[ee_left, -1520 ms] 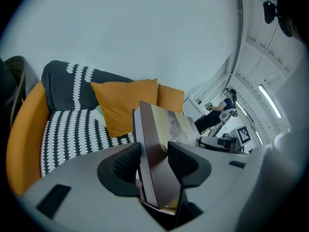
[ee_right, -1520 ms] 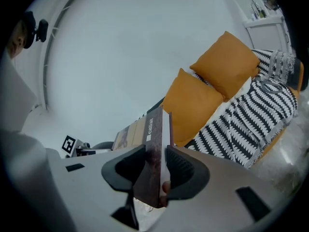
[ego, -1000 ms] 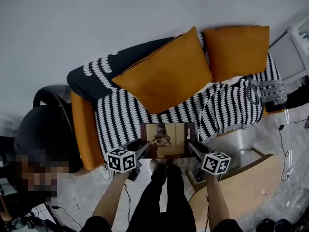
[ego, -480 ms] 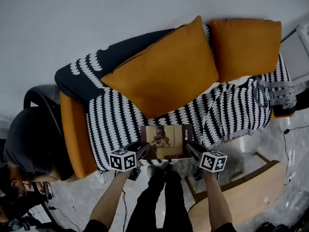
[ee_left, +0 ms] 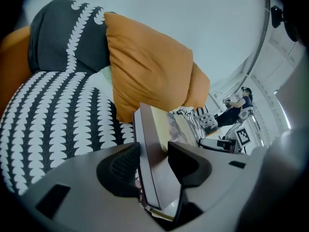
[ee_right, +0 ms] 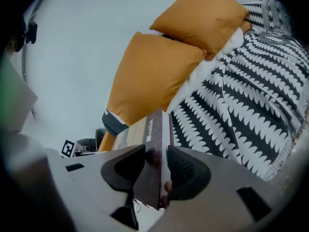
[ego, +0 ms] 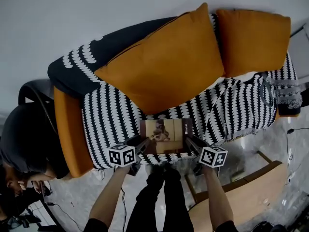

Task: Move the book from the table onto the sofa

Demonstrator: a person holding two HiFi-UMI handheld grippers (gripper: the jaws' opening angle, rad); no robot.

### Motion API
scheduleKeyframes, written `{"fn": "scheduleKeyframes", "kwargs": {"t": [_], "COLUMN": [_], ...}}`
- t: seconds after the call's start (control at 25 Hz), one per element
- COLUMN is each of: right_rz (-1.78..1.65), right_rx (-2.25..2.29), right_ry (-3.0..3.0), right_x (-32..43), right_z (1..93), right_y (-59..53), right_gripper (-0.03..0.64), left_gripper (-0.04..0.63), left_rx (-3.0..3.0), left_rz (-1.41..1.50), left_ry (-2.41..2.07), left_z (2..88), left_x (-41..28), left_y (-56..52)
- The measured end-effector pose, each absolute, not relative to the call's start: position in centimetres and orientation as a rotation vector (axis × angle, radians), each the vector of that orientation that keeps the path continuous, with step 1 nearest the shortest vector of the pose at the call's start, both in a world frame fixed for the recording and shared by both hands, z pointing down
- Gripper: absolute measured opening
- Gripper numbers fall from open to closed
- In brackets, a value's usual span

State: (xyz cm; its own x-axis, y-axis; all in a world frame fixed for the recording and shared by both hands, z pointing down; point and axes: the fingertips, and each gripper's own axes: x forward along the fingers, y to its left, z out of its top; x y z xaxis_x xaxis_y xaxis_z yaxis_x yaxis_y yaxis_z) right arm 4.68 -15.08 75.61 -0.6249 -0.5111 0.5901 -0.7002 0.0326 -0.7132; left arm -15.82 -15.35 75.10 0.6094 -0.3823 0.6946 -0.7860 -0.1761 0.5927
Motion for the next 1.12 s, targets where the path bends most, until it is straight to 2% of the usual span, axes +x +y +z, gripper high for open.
{"fn": "scheduleKeyframes", "kwargs": {"t": [0.2, 0.56, 0.76, 1.12], "right_rz": [1.577, 1.556, 1.487, 1.285], "right_rx": [1.376, 1.348, 1.332, 1.361], "right_ry": [-2.031, -2.061, -2.149, -2.338], "right_x": [6.2, 7.0, 5.7, 3.1], "right_z": [77.3, 76.0, 71.5, 57.7], "right_y": [-14.8, -14.4, -14.7, -14.6], "right_gripper": [0.158, 0.158, 0.156, 0.077], "left_gripper": [0.184, 0.184, 0.168, 0.094], "left_rx": [1.780, 1.824, 1.935, 2.121], "left_rz": [0.623, 0.612, 0.613, 0.567], "left_ry": [-1.029, -1.033, -1.052, -1.088], "left_z": [77.0, 75.2, 70.5, 56.8], "left_x": [-17.5, -16.3, -15.4, -13.1], "left_y": [-14.5, -14.1, -14.7, -14.5]}}
